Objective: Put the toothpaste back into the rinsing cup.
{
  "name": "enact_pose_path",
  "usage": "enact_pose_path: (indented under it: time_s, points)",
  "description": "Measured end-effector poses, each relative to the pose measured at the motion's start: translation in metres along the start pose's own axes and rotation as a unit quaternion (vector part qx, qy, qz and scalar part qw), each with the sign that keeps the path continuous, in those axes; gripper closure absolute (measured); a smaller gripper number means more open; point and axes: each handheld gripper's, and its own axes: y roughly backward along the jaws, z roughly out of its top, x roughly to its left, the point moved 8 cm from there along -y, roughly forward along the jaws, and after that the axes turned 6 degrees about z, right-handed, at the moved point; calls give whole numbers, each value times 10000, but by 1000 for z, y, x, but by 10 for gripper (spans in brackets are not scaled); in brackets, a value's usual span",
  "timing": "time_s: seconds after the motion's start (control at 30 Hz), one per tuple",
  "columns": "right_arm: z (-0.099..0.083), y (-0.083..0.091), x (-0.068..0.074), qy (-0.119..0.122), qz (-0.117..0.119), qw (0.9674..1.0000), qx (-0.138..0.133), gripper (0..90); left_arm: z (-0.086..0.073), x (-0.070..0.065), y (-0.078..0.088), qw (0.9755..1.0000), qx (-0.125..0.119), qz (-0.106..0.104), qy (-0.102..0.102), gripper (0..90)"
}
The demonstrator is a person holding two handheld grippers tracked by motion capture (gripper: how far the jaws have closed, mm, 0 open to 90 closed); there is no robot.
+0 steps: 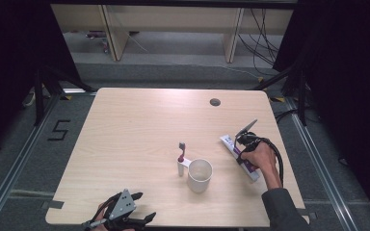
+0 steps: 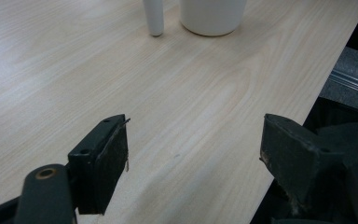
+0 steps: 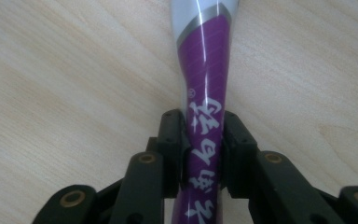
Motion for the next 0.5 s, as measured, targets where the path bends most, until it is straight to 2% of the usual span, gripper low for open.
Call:
enact_pose_path:
  time_s: [0.03,0.07,0.17,0.2,0.23,0.3,0.37,0.4,0.5]
  points:
    - [0,-1,2,-31,-11,10000,19,733,-1,1,0,10000,52,15,-78,230]
    - [1,-1,0,62,-80,9999,76,733,-1,1,0,10000,49,13,-76,231]
    - [2,-1,2,138,-135,9996,184,736,0,0,0,10000,3,-2,-5,230]
    - [2,-2,2,240,-162,9994,179,737,-1,1,1,9999,54,13,-86,230]
    - [2,-2,3,204,-177,9994,236,739,-1,1,0,10000,48,11,-75,231]
    - [2,-2,2,339,-235,9987,302,741,0,0,0,10000,-1,-6,5,231]
    - [3,-2,4,273,-243,9988,328,743,0,0,0,10000,-39,-13,12,231]
    - [3,-2,3,370,-299,9983,340,744,1,0,0,10000,-49,-22,28,231]
    - [2,-1,5,354,-269,9984,358,749,1,0,0,10000,-43,-41,31,231]
